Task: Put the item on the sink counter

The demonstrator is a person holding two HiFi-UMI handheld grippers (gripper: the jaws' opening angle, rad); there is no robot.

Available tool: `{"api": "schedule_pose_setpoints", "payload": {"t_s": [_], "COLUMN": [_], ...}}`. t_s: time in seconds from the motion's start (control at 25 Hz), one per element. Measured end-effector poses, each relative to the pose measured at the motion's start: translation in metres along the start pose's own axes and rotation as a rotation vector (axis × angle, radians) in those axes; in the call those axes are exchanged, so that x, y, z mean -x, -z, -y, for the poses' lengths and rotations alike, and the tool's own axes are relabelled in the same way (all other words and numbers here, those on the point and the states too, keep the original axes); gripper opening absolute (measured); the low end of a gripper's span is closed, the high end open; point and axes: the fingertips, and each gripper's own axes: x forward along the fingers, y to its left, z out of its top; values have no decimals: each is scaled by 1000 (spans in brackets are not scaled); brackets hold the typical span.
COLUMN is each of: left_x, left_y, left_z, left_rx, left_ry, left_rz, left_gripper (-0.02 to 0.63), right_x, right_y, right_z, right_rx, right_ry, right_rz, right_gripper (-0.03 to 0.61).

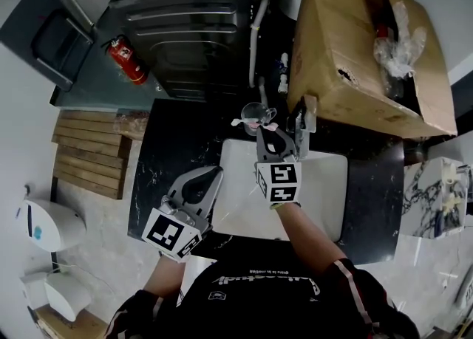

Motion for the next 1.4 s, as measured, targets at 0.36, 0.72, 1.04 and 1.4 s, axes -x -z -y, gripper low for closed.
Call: {"api": "schedule_pose_setpoints", "payload": {"t_s": [0.36, 0.72, 1.04, 1.4], "left_x": [17, 42, 66, 87], "left_y": [-16, -35, -51, -61], "left_z": [19, 55, 102, 160], "left_rx": [-34, -67, -90, -103], "left_ry": [12, 43, 99, 175], "left_rz": [18, 49, 79, 113], "left_gripper": [14, 14, 14, 14], "right_x": [32, 106, 210, 321], "right_y": [-2, -15, -54, -76], "right_z": [-8, -15, -26, -52], "right_rx": [-22, -6, -2, 27], "right_ry": [14, 44, 73, 75], "right_rz": [9, 54, 167, 256], "right_gripper": [100, 101, 101, 98]}}
